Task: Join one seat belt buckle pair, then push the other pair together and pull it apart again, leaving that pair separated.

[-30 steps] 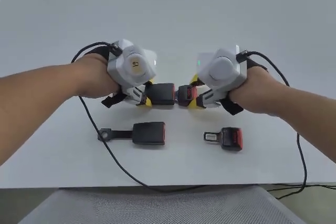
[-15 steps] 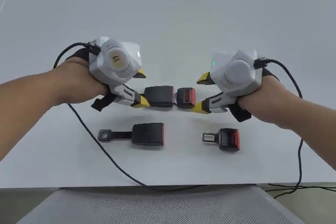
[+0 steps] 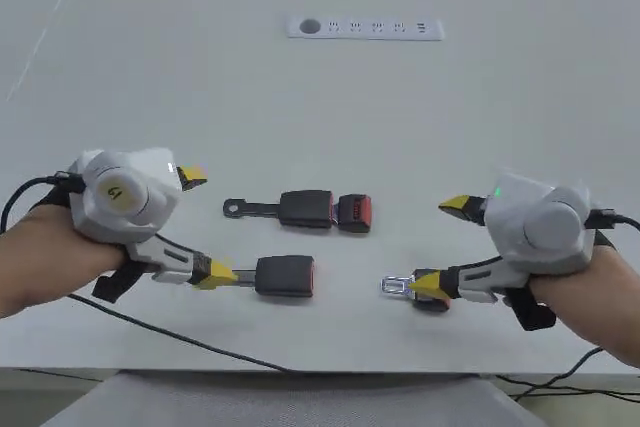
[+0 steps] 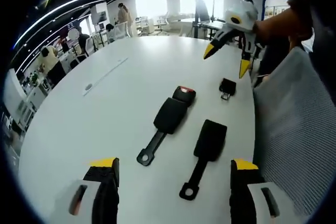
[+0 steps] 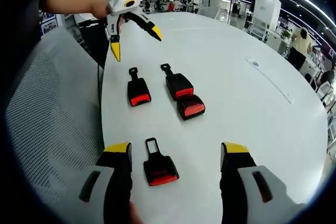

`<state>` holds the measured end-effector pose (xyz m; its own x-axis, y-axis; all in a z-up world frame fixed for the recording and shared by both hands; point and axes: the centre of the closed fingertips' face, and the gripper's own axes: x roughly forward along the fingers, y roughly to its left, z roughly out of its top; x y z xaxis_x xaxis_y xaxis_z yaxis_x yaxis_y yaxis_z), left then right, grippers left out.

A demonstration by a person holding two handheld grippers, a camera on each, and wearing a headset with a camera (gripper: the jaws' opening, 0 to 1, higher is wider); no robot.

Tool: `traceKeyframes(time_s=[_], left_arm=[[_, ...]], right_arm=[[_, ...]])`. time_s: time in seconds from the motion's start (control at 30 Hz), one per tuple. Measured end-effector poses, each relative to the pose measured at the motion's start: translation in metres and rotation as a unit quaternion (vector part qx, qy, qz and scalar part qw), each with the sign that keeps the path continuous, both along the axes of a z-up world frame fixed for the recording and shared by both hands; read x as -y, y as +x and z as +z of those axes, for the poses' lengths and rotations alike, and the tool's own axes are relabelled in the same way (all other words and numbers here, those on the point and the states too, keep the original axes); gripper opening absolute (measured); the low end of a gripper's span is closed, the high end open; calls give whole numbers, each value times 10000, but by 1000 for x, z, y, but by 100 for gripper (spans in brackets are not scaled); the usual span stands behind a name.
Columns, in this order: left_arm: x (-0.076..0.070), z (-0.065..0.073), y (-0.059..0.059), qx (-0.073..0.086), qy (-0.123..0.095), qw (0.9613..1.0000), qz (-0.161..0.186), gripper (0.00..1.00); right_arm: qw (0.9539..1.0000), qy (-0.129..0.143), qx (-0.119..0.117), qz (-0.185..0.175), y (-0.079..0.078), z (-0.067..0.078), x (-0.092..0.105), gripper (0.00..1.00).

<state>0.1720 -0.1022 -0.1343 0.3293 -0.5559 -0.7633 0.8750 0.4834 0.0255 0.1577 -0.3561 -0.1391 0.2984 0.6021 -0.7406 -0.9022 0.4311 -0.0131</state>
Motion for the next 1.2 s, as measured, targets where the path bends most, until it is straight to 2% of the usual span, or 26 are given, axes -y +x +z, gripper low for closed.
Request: traceKeyframes(time_s=[0.07, 0.13, 0.27, 0.37, 0.43, 0.47, 0.5, 0.57, 0.63, 0.73, 1.2], left_arm=[[-7, 6, -5, 159, 10, 9998, 96, 99], [-10, 15, -14, 234, -2, 9996, 135, 100], [-16, 22, -22, 223, -23, 9993, 303, 100], [-25, 20, -28, 209, -8, 9990, 401, 100], [-27, 19, -30, 190, -2, 9988, 455, 100], [-28, 19, -31, 205, -2, 9986, 480, 100], [-30, 19, -32, 176, -26, 9985, 524, 100], [-33, 17, -34, 165, -35, 9983, 566, 100], [-36, 15, -35, 135, -37, 9982, 591, 100], [-38, 14, -36, 124, -21, 9980, 622, 100], [-38, 9, -42, 29, -64, 9980, 628, 100]], right_arm=[[9998, 123, -23, -171, -5, 5, 4, 73], [9997, 139, 34, -193, -7, 7, 7, 74], [9988, 243, 80, -408, -10, 12, 15, 80], [9978, 323, 95, -570, -11, 11, 19, 84], [9969, 389, 132, -676, -13, 15, 19, 89], [9958, 459, 213, -767, -10, 18, 19, 95], [9948, 567, 258, -808, -13, 29, 14, 99], [9943, 582, 225, -867, -16, 33, 14, 100], [9941, 582, 250, -875, -15, 29, 16, 100], [9939, 574, 265, -908, -18, 31, 16, 100], [9929, 545, 312, -1012, -18, 36, 13, 100]])
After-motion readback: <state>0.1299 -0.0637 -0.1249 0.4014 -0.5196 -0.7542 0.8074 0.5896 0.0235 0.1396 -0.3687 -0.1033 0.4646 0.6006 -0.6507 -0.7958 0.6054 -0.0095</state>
